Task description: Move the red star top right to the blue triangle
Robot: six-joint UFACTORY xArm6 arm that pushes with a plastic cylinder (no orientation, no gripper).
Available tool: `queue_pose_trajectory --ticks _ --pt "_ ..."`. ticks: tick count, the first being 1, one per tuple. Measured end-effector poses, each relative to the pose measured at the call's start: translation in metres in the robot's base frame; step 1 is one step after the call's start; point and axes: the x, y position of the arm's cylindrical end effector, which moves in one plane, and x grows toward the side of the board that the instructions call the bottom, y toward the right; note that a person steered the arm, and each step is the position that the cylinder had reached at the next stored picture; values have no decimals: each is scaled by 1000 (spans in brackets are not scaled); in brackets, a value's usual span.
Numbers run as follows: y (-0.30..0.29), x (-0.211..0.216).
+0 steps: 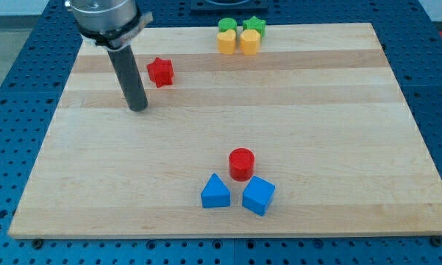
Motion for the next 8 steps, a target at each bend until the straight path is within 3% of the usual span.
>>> queue_pose_trajectory --ticks 3,5,8 --pt "-2 -89" --pt "50 -89" --pt "55 -47"
